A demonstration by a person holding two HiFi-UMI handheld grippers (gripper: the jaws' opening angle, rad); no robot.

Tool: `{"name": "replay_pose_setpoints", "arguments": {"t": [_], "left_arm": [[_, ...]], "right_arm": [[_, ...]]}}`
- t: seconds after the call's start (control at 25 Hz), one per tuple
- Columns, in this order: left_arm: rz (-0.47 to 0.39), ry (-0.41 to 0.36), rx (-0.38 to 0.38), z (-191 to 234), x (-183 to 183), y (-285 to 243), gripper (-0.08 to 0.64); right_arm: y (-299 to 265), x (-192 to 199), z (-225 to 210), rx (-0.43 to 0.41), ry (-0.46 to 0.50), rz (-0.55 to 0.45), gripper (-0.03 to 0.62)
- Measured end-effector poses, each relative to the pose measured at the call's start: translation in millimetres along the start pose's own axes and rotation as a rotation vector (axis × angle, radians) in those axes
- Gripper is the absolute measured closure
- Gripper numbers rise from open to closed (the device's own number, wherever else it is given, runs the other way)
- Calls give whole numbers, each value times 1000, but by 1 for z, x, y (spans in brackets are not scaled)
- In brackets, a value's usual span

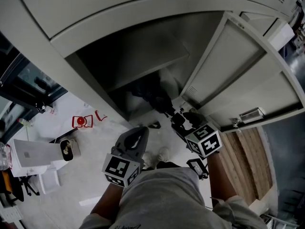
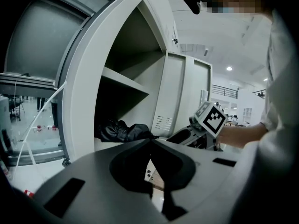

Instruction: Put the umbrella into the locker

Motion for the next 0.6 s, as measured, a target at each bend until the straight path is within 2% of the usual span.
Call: {"name": "replay_pose_setpoints", "arguments": {"t": [0.24, 0.36, 0.6], "left_arm": [[3, -3, 1, -4, 1, 3, 546], [5, -3, -4, -4, 3, 5, 546], [9, -1, -7, -5, 6, 6, 546]], "right_arm": [[-3, 12, -2, 0, 0, 30, 328], [-3, 14, -3, 17, 1, 33, 387], [-3, 11, -1, 35, 28, 28, 388]]}}
Point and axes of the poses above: the fingertips, and each gripper's own axes: y backward along the fingers, z to its left, x out of its underside, the point moved 5 cm from there along y, backward along the fingers, and after that the axes turned 13 degrees about -x, right-handed, at the moved point
